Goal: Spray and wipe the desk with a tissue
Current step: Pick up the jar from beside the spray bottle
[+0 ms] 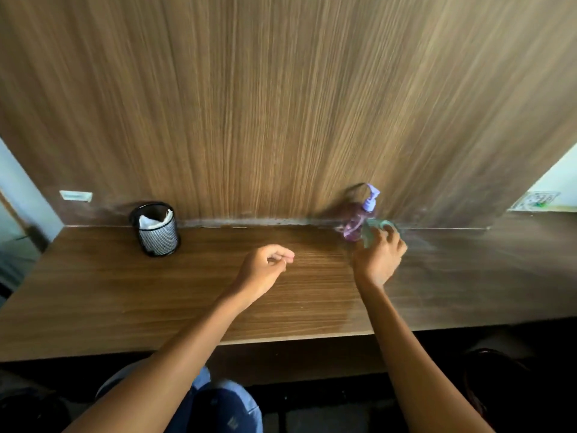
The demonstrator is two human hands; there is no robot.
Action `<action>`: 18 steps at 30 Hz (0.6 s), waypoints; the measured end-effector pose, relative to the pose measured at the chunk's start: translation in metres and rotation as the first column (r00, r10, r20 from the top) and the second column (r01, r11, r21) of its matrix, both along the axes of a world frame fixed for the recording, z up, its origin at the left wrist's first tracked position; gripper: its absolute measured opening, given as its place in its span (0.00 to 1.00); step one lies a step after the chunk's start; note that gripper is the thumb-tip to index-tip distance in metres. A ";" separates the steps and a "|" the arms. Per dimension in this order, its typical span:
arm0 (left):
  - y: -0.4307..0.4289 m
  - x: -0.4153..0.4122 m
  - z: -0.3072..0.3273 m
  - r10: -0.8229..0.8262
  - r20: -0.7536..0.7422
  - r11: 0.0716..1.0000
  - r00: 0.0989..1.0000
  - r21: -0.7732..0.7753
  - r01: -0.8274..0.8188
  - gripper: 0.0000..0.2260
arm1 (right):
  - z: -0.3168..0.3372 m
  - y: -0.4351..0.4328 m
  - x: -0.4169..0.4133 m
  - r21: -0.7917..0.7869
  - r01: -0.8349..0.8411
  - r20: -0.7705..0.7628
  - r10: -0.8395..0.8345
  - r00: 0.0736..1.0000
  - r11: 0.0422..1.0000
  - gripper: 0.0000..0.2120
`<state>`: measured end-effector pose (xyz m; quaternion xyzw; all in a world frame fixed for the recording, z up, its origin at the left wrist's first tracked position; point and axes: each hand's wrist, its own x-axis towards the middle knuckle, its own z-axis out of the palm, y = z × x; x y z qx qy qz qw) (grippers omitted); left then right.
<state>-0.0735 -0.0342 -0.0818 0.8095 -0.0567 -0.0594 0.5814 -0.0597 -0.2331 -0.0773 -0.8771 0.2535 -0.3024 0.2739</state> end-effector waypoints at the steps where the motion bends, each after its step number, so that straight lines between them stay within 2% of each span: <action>1: -0.001 0.000 0.000 0.001 -0.004 1.000 1.000 -0.002 -0.001 0.13 | -0.003 -0.007 0.004 -0.035 0.009 0.004 -0.009 1.000 0.999 0.17; 3: -0.003 0.000 0.000 0.007 -0.015 1.000 1.000 -0.003 -0.007 0.12 | -0.008 -0.018 0.011 -0.048 0.035 -0.052 -0.037 0.998 0.998 0.24; 5: -0.003 -0.001 0.001 0.010 -0.024 1.000 1.000 -0.001 -0.010 0.11 | -0.011 -0.026 0.018 -0.030 0.040 -0.212 -0.046 0.976 0.999 0.30; 7: -0.004 -0.002 0.002 0.003 -0.029 1.000 1.000 -0.007 -0.003 0.11 | -0.014 -0.032 0.024 0.049 0.052 -0.308 -0.034 0.951 0.997 0.34; 10: -0.005 -0.003 0.006 -0.018 -0.035 1.000 0.999 -0.017 0.017 0.10 | -0.015 -0.039 0.026 0.213 0.043 -0.273 0.017 0.962 0.976 0.36; 12: -0.004 -0.004 0.009 -0.013 -0.039 1.000 0.999 -0.017 0.013 0.11 | -0.014 -0.042 0.024 0.259 0.021 -0.221 0.038 0.975 0.966 0.35; 18: 0.003 -0.005 0.015 0.021 -0.015 0.999 1.000 -0.030 -0.022 0.11 | -0.008 -0.024 0.011 0.245 -0.075 -0.111 0.105 0.988 0.967 0.35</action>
